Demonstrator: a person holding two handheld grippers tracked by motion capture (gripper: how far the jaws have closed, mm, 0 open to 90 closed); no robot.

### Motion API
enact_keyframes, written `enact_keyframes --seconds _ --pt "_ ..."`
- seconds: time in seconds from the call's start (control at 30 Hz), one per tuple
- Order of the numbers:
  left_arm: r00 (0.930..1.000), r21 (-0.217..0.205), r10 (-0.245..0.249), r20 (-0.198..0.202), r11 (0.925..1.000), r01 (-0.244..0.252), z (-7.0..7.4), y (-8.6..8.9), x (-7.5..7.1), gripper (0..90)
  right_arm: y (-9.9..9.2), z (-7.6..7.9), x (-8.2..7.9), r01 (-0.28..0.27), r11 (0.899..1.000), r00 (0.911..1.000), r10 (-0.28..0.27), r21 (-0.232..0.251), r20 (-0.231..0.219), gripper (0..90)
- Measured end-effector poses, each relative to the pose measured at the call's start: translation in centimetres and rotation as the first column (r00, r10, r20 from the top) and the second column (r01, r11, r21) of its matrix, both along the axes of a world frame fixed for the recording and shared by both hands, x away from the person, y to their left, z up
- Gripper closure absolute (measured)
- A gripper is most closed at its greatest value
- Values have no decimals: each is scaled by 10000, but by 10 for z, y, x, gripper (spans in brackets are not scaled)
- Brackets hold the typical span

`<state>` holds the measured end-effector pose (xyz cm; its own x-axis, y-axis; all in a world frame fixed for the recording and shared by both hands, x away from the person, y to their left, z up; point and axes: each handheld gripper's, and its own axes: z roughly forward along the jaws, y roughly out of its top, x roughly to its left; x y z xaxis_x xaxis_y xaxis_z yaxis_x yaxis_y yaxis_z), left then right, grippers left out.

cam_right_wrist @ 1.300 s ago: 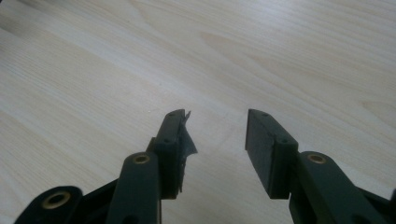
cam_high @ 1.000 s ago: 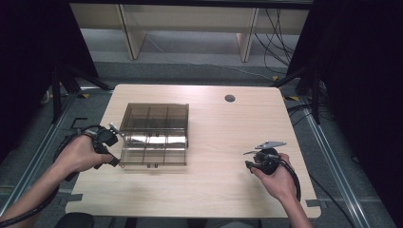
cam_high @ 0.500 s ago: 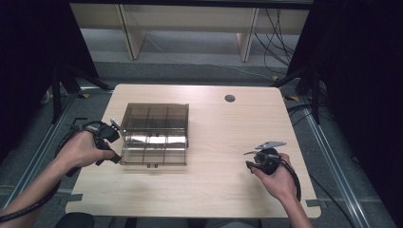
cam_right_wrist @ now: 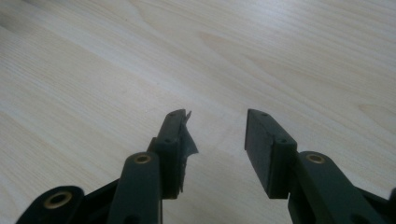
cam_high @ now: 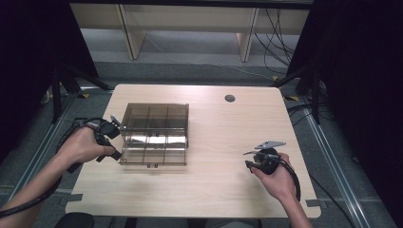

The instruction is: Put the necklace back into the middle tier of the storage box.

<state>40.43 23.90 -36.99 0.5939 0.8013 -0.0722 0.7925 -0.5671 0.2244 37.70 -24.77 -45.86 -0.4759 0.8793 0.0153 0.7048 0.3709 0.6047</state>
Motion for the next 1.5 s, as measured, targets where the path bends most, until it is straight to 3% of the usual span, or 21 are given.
enact_keyframes --seconds 0.37,0.4,0.57,0.7,0.73,0.93,1.07,1.23,1.33,1.5 --pt "9999 -45 81 76 10000 -80 -2 -1 9 876 0 0 0 -12 10000 10000 12 -5 -6 594" --pt "9996 -239 203 214 9995 -198 -2 -3 10 876 0 0 -1 18 10000 10000 -18 -37 -47 594" --pt "9999 -117 15 144 9999 -13 -3 -4 13 876 0 0 -1 42 10000 10000 -42 -4 3 594" --pt "9993 -207 23 361 9998 -15 -3 -5 17 876 0 0 -1 15 10000 10000 -15 -19 -21 594" --pt "9987 -417 244 458 9989 -225 -5 -6 18 876 0 0 -1 47 10000 10000 -47 -12 -56 594" --pt "9974 -158 269 669 9995 -259 -7 -4 25 875 0 1 -1 -5 10000 10000 4 35 39 597" --pt "9961 -307 514 720 9983 -493 -11 -6 27 875 1 0 -1 -8 10000 10000 7 46 31 597" --pt "9971 -65 366 660 9993 -363 -15 -4 31 875 0 0 0 -8 10000 10000 8 79 39 597" --pt "9951 -106 529 832 9986 -522 -18 -5 33 875 0 0 -1 3 10000 10000 -3 73 31 598" --pt "9963 -54 502 693 9987 -499 -20 -5 35 875 0 1 -1 39 10000 10000 -39 42 25 599"
